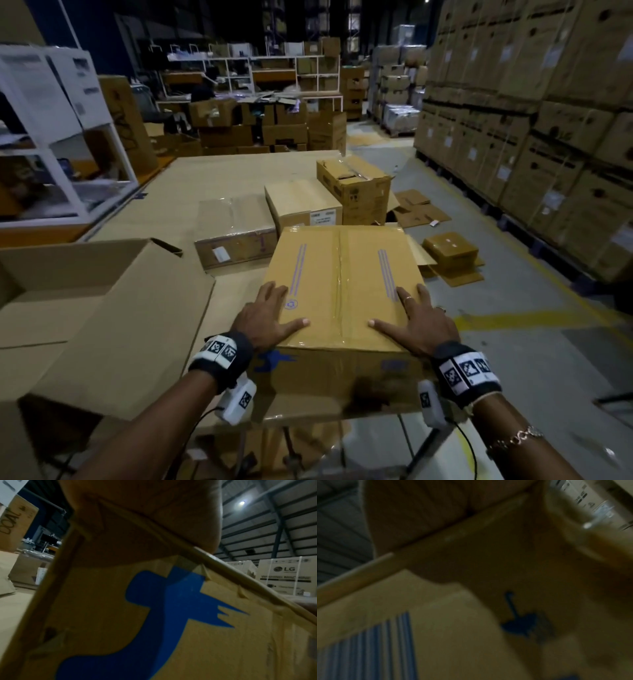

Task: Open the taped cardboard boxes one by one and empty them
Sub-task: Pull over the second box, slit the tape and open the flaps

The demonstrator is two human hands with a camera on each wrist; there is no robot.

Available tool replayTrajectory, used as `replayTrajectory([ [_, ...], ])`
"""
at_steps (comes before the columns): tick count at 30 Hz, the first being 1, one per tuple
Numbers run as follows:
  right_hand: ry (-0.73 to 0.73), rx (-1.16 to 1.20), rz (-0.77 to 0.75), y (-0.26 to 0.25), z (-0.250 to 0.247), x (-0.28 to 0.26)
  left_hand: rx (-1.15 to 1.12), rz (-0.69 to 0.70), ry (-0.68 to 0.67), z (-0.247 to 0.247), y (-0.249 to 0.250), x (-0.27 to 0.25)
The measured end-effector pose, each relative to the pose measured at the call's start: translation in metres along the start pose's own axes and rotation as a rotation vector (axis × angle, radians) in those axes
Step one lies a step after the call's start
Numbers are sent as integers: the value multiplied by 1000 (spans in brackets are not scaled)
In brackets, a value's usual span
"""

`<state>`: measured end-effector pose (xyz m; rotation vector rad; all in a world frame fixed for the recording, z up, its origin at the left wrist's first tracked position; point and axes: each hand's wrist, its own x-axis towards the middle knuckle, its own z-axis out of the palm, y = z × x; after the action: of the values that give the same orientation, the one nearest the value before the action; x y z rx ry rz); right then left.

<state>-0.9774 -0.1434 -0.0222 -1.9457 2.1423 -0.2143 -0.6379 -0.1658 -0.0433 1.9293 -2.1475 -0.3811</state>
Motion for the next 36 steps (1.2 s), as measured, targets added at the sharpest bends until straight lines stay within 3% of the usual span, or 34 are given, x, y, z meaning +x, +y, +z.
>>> replayTrajectory([
  [6, 97, 9, -54, 6, 9, -18, 22, 49, 42, 7, -2, -21],
  [19, 396, 131, -268, 12, 18, -85, -94, 171, 475, 12, 7, -95],
  [28, 436, 158, -437, 7, 47, -37, -59, 148, 497, 18, -20, -57],
  [36, 457, 249, -386, 10, 89, -40, -167, -36, 441, 44, -18, -74],
])
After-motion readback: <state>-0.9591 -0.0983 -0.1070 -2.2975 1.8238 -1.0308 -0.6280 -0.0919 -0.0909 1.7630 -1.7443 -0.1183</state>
